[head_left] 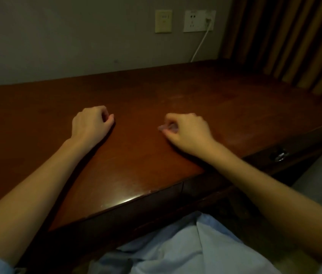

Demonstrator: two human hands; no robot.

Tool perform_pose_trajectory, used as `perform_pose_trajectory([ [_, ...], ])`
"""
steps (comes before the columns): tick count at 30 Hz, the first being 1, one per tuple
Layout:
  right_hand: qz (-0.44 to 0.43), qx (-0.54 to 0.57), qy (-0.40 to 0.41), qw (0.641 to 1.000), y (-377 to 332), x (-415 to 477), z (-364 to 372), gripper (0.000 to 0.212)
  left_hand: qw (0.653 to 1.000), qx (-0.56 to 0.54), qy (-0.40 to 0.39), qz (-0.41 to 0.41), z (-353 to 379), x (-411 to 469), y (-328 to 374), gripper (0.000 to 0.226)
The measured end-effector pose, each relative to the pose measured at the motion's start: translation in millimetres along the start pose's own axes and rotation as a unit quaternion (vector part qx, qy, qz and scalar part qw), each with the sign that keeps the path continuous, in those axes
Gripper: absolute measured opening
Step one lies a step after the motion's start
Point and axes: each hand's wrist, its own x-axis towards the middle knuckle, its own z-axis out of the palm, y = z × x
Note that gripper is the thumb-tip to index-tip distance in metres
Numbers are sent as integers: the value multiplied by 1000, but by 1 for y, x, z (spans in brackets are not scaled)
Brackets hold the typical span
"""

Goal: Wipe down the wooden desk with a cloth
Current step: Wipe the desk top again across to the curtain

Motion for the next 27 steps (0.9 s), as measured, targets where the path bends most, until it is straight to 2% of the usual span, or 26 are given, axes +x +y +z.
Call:
perform_pose_trajectory([
  [3, -131, 71, -57, 987, -36, -42, -6, 11, 1000, 10, 5, -1, 1, 1, -2, 23],
  [5, -146, 81, -88, 982, -15, -56, -18, 10, 1000, 7, 0, 0, 3, 3, -4, 21],
  [7, -78, 56, -72, 993, 27, -42, -27, 11, 1000, 1, -9, 0, 4, 4, -5, 20],
  [10, 45, -14, 0, 999, 72, 14, -27, 19, 1000, 5, -11, -4, 5, 5, -5, 20],
  [13, 79, -48, 14, 996, 51, 63, -3, 20, 1000, 7, -11, -3, 4, 5, -4, 20],
  [15, 29, -13, 3, 999, 14, 68, 12, 12, 1000, 5, -8, -3, 3, 3, -4, 20],
  [17, -70, 29, -22, 997, -11, 43, 14, 12, 1000, 7, 0, -4, 3, 2, -4, 21],
  [19, -139, 69, -64, 986, -12, 9, 3, 14, 1000, 9, 5, -1, 4, 2, -4, 21],
  [20, -141, 73, -82, 984, 0, 2, -2, 12, 1000, 7, 6, -2, 4, 2, -4, 21],
  [24, -5, -3, -21, 1000, 65, 45, -11, 19, 1000, -2, 3, -8, 4, 1, -3, 20],
  [27, 37, -33, 3, 999, 60, 97, 7, 22, 1000, 8, 5, -8, 4, 2, -3, 20],
])
